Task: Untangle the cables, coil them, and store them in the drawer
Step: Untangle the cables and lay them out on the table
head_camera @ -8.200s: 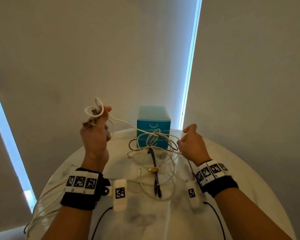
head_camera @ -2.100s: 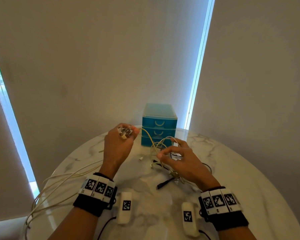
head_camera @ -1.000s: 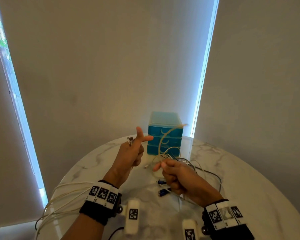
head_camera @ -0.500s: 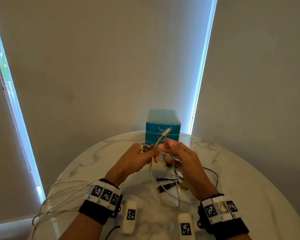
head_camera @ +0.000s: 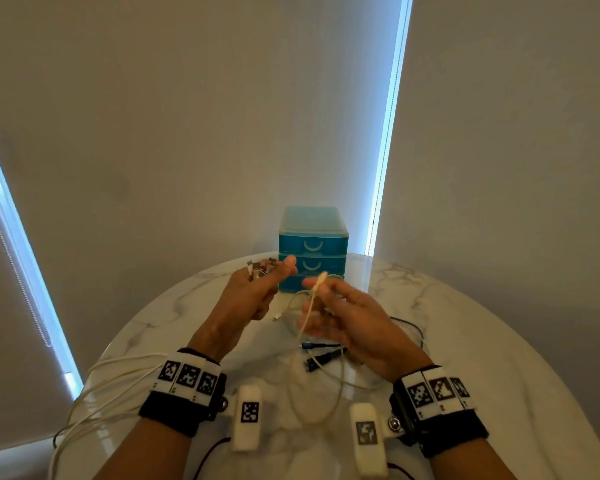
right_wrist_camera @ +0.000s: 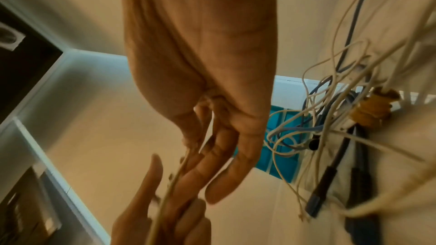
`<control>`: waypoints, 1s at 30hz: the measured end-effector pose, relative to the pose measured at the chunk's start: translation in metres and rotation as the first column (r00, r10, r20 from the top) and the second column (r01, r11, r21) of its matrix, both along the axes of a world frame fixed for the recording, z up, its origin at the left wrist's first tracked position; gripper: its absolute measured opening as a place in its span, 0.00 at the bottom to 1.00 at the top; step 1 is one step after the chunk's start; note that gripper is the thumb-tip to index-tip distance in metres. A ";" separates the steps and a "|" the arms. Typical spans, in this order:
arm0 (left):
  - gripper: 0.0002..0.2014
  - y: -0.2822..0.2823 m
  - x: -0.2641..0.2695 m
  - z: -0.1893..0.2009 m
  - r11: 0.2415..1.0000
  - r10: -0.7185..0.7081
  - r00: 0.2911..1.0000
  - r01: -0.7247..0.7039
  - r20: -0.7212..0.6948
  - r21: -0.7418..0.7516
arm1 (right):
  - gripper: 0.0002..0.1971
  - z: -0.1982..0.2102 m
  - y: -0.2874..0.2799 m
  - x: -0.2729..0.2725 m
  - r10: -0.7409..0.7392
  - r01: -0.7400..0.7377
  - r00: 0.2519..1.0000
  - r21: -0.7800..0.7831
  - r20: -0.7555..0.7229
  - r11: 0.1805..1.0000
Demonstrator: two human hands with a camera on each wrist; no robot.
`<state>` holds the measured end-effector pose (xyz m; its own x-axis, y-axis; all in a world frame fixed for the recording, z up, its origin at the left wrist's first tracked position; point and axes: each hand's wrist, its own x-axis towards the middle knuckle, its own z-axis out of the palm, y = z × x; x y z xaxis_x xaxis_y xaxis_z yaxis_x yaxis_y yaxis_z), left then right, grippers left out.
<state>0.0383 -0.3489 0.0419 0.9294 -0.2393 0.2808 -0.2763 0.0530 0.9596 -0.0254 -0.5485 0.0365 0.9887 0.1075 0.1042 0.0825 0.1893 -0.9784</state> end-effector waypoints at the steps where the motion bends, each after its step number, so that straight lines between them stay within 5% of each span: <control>1: 0.27 0.001 0.000 -0.001 1.000 -0.010 1.000 0.010 0.006 0.008 | 0.14 -0.002 0.006 -0.001 0.031 -0.033 0.999 -0.078 -0.021 0.996; 6: 0.17 -0.008 -0.010 0.002 0.980 0.019 0.998 -0.031 0.061 0.196 | 0.19 -0.007 0.024 -0.001 0.001 -0.002 1.000 -0.097 -0.019 0.995; 11: 0.21 -0.011 -0.008 0.002 0.986 0.020 0.999 -0.015 -0.030 0.164 | 0.17 -0.008 0.024 0.002 -0.061 0.075 0.994 -0.147 0.096 0.986; 14: 0.15 -0.011 -0.015 0.006 0.987 0.028 0.997 -0.040 0.078 0.157 | 0.18 -0.009 0.027 0.001 -0.025 0.033 0.998 -0.156 0.050 0.987; 17: 0.21 -0.003 -0.005 0.006 0.968 0.251 0.962 -0.252 0.105 -0.006 | 0.20 -0.004 0.020 -0.005 0.229 -0.239 0.971 -0.221 -0.071 0.946; 19: 0.22 0.008 0.007 0.002 0.895 0.395 0.918 -0.378 0.025 -0.237 | 0.19 -0.005 0.005 -0.009 0.461 -0.490 0.871 -0.394 -0.172 0.778; 21: 0.21 0.022 0.016 -0.001 0.762 0.484 0.871 -0.467 -0.084 -0.449 | 0.18 -0.006 -0.011 -0.010 0.545 -0.570 0.811 -0.495 -0.212 0.656; 23: 0.22 0.034 0.022 0.000 0.647 0.526 0.834 -0.521 -0.168 -0.557 | 0.14 -0.001 -0.023 -0.007 0.376 -0.368 0.923 -0.475 -0.083 0.799; 25: 0.23 0.037 0.025 -0.001 0.578 0.516 0.820 -0.547 -0.248 -0.605 | 0.12 0.003 -0.029 -0.003 -0.025 0.059 0.993 -0.291 0.118 0.955; 27: 0.23 0.034 0.025 -0.001 0.567 0.473 0.838 -0.526 -0.273 -0.633 | 0.11 0.002 -0.032 0.007 -0.261 0.275 0.947 -0.056 0.190 0.960; 30: 0.23 0.027 0.024 0.000 0.644 0.335 0.914 -0.398 -0.227 -0.653 | 0.10 -0.003 -0.023 0.012 -0.344 0.346 0.922 0.019 0.178 0.938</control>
<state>0.0628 -0.3218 0.0415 0.9248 0.3504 0.1480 -0.3433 0.6016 0.7213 -0.0132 -0.5716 0.0331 0.9306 -0.2347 0.2807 0.3115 0.1056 -0.9444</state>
